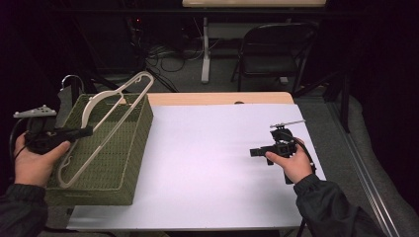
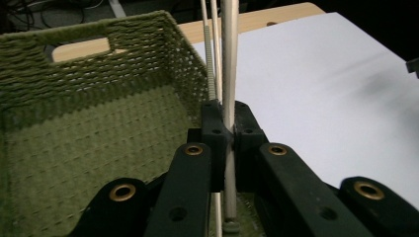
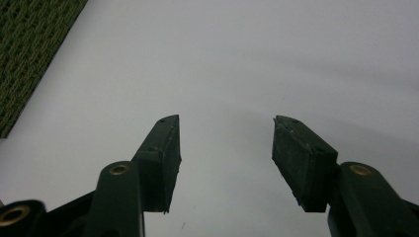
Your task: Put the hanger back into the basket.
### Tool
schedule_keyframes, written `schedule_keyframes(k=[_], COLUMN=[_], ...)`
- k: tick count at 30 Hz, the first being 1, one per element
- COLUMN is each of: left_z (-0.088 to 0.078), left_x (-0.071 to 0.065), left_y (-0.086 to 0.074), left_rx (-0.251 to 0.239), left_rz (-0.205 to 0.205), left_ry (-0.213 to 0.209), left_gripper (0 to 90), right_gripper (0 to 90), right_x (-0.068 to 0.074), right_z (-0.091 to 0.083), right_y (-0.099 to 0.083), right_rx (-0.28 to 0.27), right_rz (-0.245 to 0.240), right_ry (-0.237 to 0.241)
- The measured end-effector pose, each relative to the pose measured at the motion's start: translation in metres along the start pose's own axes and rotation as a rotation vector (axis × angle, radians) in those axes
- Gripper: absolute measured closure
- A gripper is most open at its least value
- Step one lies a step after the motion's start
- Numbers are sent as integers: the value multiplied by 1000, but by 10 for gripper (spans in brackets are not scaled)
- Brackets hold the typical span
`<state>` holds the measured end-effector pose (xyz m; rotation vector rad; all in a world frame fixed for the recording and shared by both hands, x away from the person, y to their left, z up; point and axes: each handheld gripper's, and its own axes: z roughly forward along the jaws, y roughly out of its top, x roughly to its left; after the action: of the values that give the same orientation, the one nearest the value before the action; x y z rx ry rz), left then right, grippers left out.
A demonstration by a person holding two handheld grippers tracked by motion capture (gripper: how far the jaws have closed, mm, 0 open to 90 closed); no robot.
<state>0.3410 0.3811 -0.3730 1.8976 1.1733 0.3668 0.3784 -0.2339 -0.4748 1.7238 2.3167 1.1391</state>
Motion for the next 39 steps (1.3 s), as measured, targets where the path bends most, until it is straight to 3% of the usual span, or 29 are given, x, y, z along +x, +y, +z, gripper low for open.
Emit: schedule_keyframes(k=[9, 15, 21, 29, 39], left_z=[-30, -38, -28, -16, 7], left_x=[46, 64, 68, 75, 82], left_y=[-12, -19, -19, -20, -31], left_rx=[-27, -24, 54, 106, 142], left_rz=[8, 33, 95, 140, 109], left_ry=[22, 27, -1, -32, -41], left_gripper=[868, 868, 868, 868, 868], right_gripper=[440, 441, 441, 441, 442], right_x=[-5, -3, -1, -4, -7], right_z=[-2, 1, 2, 0, 0], right_y=[-1, 0, 0, -2, -4], right_rx=[-2, -7, -2, -5, -4], right_rz=[20, 22, 27, 35, 43], right_ry=[-4, -4, -1, -8, -5])
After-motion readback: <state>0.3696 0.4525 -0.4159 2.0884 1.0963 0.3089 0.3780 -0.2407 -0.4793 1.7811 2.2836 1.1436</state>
